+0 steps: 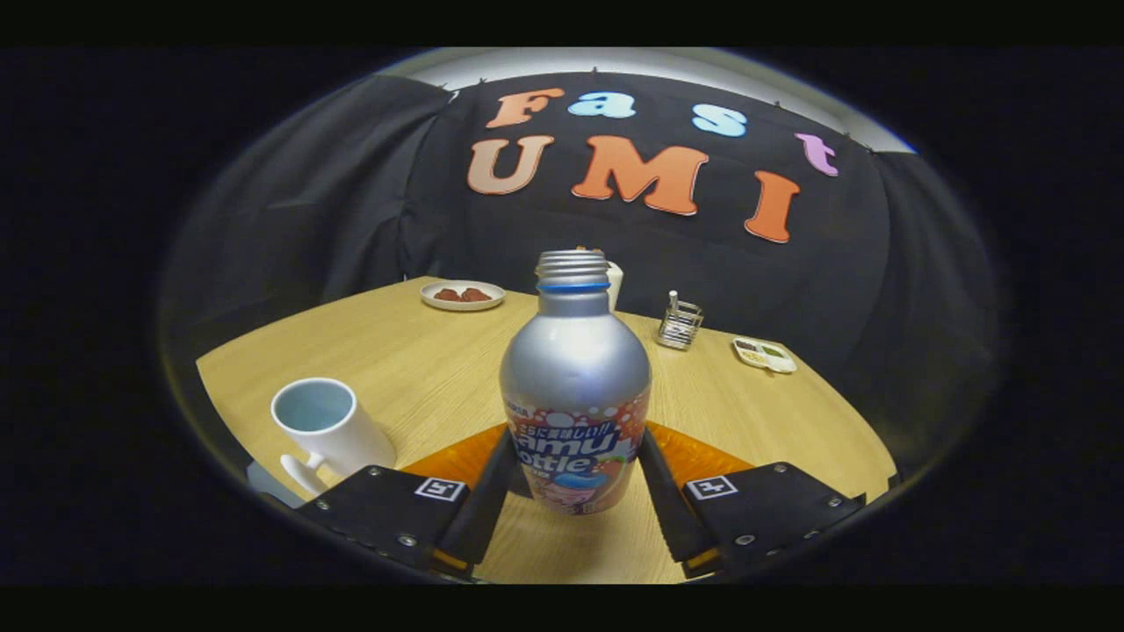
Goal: Take the bottle from table, then pour the juice into the cup, finally place the bottle on the coaster
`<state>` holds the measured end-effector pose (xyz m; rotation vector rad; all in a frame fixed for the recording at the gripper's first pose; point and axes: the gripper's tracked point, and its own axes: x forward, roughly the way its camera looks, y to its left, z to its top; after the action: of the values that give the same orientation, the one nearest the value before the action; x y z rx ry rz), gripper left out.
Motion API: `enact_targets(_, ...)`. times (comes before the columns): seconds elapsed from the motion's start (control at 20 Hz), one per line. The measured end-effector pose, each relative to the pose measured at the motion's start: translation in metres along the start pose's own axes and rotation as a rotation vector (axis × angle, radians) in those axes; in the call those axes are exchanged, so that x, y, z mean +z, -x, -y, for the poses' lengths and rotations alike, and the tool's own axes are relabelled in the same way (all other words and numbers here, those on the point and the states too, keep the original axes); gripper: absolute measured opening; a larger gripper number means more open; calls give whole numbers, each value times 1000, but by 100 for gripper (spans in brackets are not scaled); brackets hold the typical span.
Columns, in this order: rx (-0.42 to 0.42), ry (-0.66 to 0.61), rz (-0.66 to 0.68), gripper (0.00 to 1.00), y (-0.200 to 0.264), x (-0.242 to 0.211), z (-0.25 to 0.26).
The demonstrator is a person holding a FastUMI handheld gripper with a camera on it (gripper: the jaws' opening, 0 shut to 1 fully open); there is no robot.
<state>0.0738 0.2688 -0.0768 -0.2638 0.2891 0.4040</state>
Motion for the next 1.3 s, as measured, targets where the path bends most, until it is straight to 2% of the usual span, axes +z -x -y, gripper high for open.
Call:
enact_targets(0.45,39,-143,-13,76,-46,-12,-19)
enact_targets(1.0,16,-91,-45,81,-39,-23,-19)
enact_targets(1.15,8,-81,-39,87,-29,-20,-18)
enact_targets(1.2,-7,-73,-37,90,-26,-19,-14)
enact_targets(1.25,-21,-63,-32,97,-22,-17,-12)
enact_targets(1.3,-28,-55,-30,98,-17,-16,-9)
